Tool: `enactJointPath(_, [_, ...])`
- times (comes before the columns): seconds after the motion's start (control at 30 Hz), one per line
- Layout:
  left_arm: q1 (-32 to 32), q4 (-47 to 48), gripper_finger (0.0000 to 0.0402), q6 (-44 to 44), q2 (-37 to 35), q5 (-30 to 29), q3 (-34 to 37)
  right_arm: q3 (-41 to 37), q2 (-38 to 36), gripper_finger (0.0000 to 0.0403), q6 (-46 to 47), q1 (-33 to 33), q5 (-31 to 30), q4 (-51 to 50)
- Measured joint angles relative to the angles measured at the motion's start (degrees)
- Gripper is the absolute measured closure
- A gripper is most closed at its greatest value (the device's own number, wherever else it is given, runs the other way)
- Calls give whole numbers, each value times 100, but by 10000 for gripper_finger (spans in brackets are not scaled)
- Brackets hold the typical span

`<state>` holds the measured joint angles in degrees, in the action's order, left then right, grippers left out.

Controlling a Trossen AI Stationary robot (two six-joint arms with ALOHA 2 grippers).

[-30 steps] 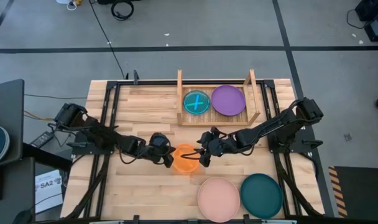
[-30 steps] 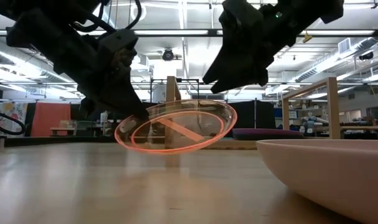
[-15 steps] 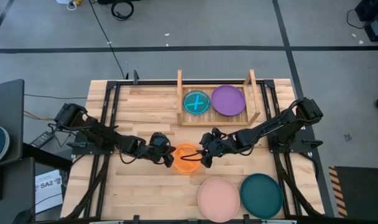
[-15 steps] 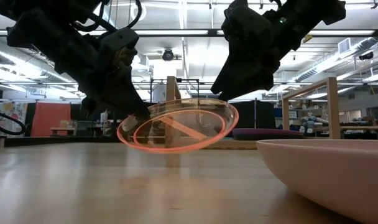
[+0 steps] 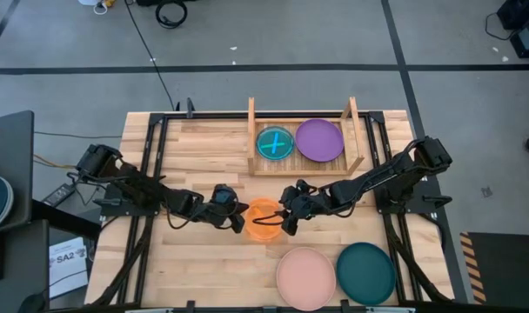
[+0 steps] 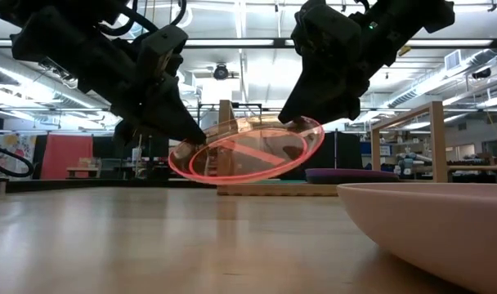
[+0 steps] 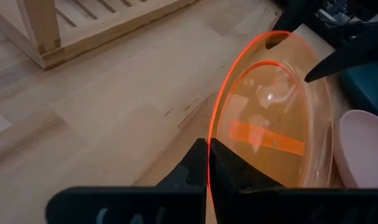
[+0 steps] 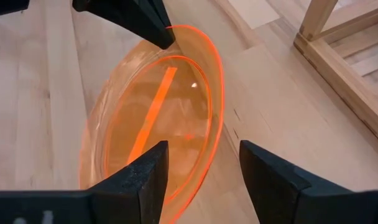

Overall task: Place and stack plates onto a shelf
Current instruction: Stack the small orange plate on top of the small blue plate on the shelf

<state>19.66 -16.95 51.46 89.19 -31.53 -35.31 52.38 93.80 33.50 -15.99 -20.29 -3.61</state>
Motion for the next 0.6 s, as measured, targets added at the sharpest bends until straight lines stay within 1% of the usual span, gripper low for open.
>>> enactJointPath(0.17, [0,-1,394,-8,0,2,0,0,0,224,1,2,-2,2])
enactJointPath(0.6, [0,0,393,-21,0,2,0,0,0,323,0,2,-13,6])
